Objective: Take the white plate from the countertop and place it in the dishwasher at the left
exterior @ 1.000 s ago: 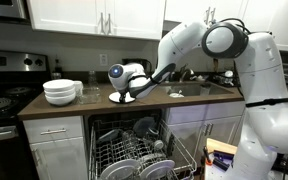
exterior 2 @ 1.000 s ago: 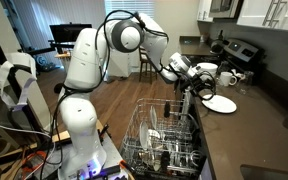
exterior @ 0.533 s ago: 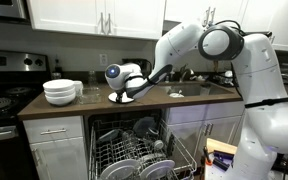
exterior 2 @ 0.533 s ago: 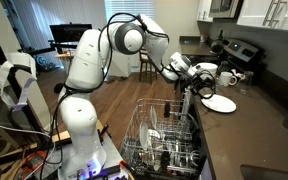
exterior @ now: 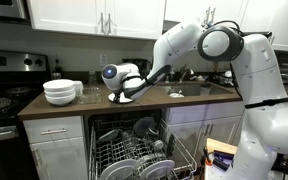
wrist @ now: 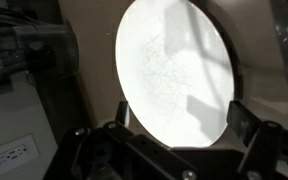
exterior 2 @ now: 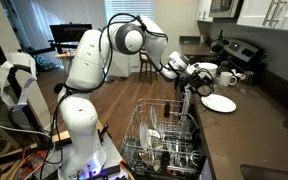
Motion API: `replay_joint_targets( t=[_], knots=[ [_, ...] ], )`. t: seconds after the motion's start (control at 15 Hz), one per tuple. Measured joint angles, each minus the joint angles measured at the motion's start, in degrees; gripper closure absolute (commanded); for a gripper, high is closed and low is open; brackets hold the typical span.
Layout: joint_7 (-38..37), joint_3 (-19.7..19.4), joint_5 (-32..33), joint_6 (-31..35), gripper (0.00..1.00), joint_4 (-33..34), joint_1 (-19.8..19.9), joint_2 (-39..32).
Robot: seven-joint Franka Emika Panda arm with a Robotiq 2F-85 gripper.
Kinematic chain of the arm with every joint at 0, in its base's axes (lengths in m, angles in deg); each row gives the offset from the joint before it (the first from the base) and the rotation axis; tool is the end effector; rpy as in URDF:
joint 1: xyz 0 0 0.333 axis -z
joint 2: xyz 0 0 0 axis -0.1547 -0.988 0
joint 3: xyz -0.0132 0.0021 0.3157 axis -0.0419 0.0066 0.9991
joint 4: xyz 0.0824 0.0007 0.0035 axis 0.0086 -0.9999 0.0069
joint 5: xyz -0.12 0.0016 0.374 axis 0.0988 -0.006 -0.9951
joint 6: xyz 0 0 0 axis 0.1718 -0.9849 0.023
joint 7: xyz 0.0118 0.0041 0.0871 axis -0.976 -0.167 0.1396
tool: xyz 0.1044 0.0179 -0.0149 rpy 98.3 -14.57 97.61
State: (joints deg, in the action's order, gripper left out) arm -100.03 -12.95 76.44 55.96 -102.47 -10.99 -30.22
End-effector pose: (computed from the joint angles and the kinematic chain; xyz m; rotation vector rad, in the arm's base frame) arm 0.6812 -0.0309 0.3214 2.2232 0.3740 0.3221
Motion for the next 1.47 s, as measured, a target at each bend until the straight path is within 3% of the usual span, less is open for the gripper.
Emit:
replay_joint_targets(
  t=[0.87,1.0,1.07,1.13,1.33,1.47],
  knots=[
    [0.1,0.0,-2.7,0.0,0.00,0.1,0.5,-1.4],
    [0.1,-0.3,-3.0,0.1,0.11,0.1,0.6,-1.7],
    [0.1,-0.4,-3.0,0.1,0.30,0.2,0.5,-1.8],
    [0.1,-0.5,-3.0,0.1,0.31,0.2,0.5,-1.9],
    [0.2,-0.5,-2.9,0.2,0.52,0.2,0.5,-2.1],
    [0.2,-0.5,-2.9,0.4,0.55,0.2,0.5,-2.3]
  ],
)
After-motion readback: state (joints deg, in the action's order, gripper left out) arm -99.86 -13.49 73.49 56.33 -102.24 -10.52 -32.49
